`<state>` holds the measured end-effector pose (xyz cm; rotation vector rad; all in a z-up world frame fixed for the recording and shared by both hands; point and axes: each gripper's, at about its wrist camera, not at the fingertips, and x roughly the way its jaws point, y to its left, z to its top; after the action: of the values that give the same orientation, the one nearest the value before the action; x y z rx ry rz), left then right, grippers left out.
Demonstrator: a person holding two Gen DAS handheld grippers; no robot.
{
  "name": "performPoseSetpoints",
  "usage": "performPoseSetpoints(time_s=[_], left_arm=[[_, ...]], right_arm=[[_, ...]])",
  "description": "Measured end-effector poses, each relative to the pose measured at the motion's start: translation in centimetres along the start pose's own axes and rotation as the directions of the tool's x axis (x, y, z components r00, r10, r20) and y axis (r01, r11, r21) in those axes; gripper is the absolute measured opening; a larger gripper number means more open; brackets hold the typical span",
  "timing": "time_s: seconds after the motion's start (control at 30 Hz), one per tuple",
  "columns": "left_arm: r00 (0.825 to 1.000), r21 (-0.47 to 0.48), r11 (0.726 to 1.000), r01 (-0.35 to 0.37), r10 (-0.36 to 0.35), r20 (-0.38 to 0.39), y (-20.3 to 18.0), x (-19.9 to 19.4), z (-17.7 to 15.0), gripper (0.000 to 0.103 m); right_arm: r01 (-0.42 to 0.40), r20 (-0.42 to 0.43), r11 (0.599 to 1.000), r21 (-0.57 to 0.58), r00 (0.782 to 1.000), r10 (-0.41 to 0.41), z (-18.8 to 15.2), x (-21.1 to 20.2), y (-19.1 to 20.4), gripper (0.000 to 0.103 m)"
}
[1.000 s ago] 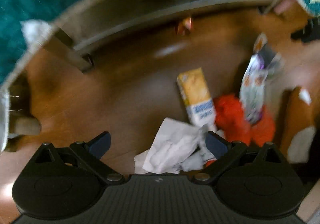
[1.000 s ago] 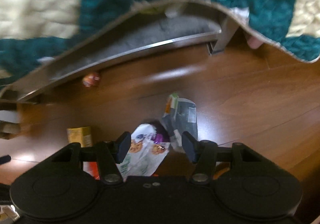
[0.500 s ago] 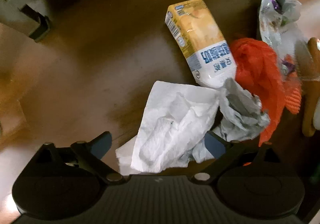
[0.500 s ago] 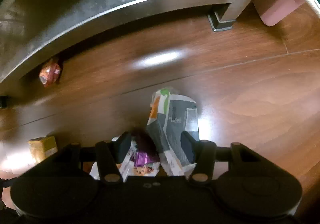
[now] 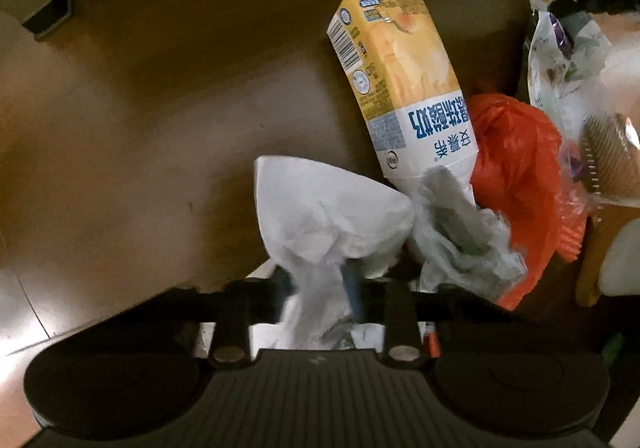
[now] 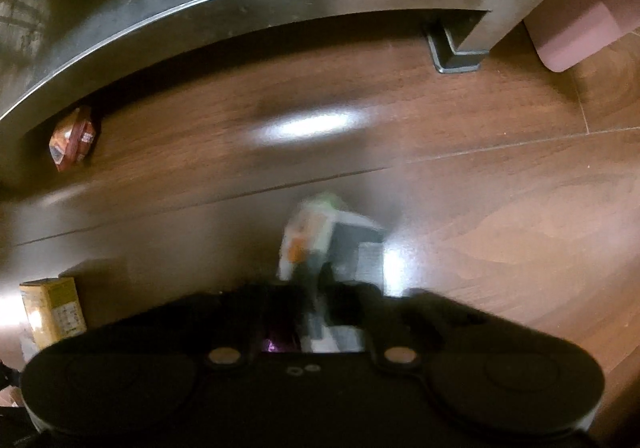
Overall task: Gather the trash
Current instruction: 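Lower and grasp white tissue with left tool while right grasps white-orange wrapper, then lift and carry the tissue and wrapper with both tools over the wastebasket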
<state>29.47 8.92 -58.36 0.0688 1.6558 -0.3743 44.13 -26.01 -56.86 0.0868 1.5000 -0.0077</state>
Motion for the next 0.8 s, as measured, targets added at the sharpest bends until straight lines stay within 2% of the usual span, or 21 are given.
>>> performPoseSetpoints(time_s=[0.03,0.17,0.33,0.57,0.73,0.8], left_arm=[[1.000,-0.013,1.000,0.006,-0.006,0.000,0.2,-0.2,0.1,0.011],[1.000,-0.047,0.999,0.025,-0.024,0.018,0.8,-1.7,0.4,0.003],[0.998,-0.049,0.999,0.011,-0.008,0.054,1.2,-5.2,0.4,0.002],[0.994,-0.032,0.999,-0.011,0.015,0.106,0.2,-10.5,-1.6,0.002],[0.983,-0.036,0.999,-0.024,0.030,0.181,-0.6,-16.7,-2.6,0.001],[0.974,-0.038,0.999,-0.033,0.040,0.225,-1.3,-19.2,-2.9,0.001]], right_arm=[[0.000,0.003,1.000,-0.008,1.000,0.000,-0.1,-0.2,0.1,0.004],[0.005,0.025,0.999,-0.046,1.000,-0.004,-0.6,-1.6,0.7,0.003],[0.011,0.055,0.997,-0.075,0.998,-0.007,-1.6,-4.9,0.7,0.003],[0.005,0.125,0.991,-0.130,0.992,0.012,-2.3,-11.9,2.0,0.003],[-0.016,0.180,0.981,-0.195,0.982,0.052,-4.1,-17.8,3.5,0.003],[-0.036,0.205,0.976,-0.215,0.975,0.081,-5.0,-20.5,3.8,0.003]])
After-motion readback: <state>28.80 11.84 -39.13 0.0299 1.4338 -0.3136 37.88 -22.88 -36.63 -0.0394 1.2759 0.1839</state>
